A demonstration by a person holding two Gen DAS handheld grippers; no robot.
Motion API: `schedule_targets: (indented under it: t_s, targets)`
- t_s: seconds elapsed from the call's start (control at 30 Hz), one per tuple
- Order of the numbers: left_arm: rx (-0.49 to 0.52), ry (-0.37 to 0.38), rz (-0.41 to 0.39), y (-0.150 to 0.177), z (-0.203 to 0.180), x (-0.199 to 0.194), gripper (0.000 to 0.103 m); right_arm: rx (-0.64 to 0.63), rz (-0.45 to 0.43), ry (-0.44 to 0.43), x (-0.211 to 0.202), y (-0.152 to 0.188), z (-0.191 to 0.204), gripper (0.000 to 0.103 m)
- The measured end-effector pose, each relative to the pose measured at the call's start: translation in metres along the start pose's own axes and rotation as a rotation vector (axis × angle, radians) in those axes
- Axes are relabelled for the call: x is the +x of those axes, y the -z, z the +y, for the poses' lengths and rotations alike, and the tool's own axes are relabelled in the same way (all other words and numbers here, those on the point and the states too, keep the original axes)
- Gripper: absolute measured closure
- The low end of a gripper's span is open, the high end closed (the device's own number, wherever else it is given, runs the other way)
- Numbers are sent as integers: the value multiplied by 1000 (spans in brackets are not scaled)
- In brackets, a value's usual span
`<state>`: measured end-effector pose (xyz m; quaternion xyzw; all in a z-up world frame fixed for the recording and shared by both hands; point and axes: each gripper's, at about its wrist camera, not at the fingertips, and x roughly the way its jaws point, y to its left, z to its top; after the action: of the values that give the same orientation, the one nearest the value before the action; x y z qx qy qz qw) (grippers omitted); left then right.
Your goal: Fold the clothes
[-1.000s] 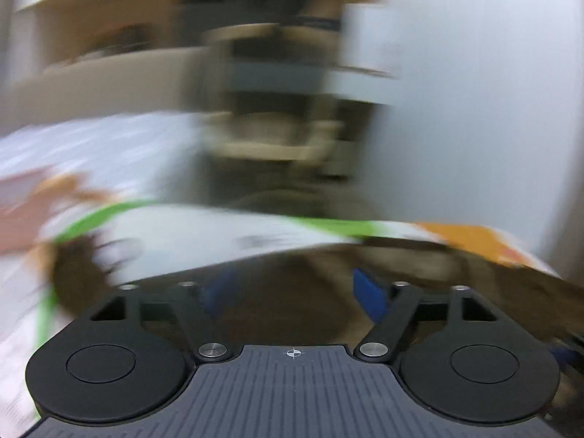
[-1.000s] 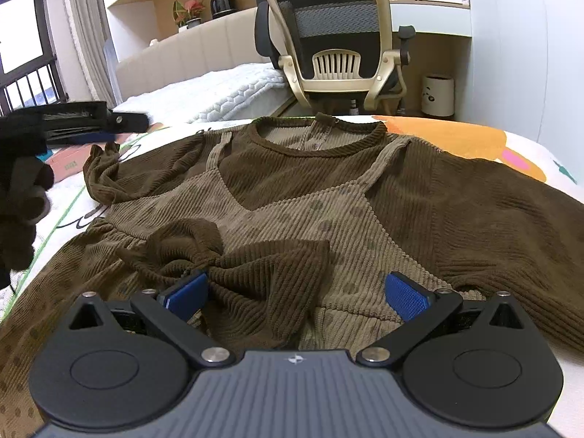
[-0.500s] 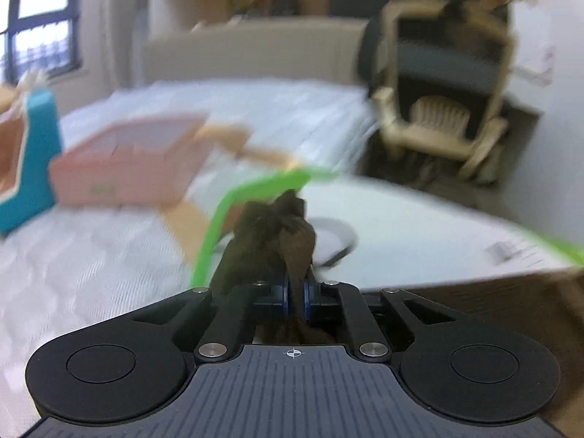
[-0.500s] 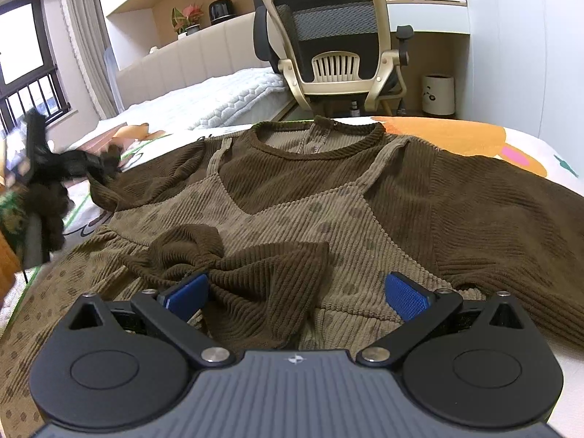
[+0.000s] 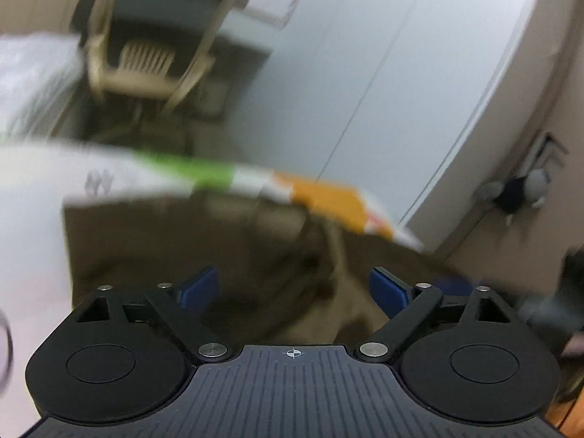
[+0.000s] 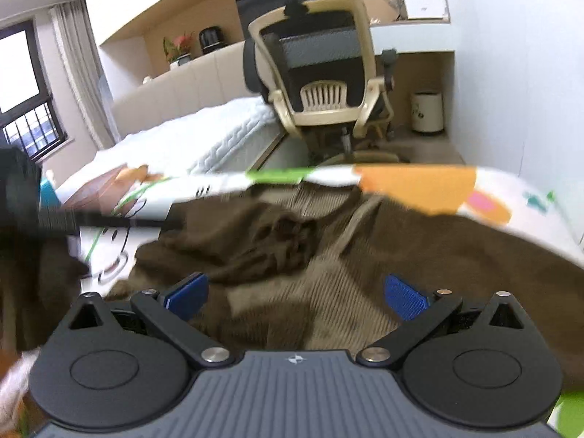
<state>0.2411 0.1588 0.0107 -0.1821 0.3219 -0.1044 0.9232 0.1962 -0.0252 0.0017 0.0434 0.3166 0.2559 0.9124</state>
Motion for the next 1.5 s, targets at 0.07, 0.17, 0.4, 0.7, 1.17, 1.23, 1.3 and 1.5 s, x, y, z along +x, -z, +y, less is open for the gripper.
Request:
schedule_targets:
  t_s: [0.07,0.17,0.4,0.7,1.17,1.23,1.3,1.5]
  targets:
    - [-29,-31,43,12,8,3,6,-14,-7,33,7,-14,3,3]
    - [-22,-131,45,27,6,-2,2,-15,5,51,39,-31,8,32]
    - [142,-138,-77,25,-2,-43,0,-45,112,36,128,-24,25,76]
    - [130,36,-76,-11,-6,2,0,-21,-26,196,59,-50,-22,101]
    - [209,-223,-12,4,10,23,0,19,102,-45,130,-19,3,70]
    - [271,-283,-21,9,12,19,0,22,88,-72,129,-16,3,80]
    - [335,-342,-28,13,14,14,0,17,70,-78,121,-14,2,85]
    - [590,-321,-87,29,-27,19,1,13,34,-87,100,-21,4,90]
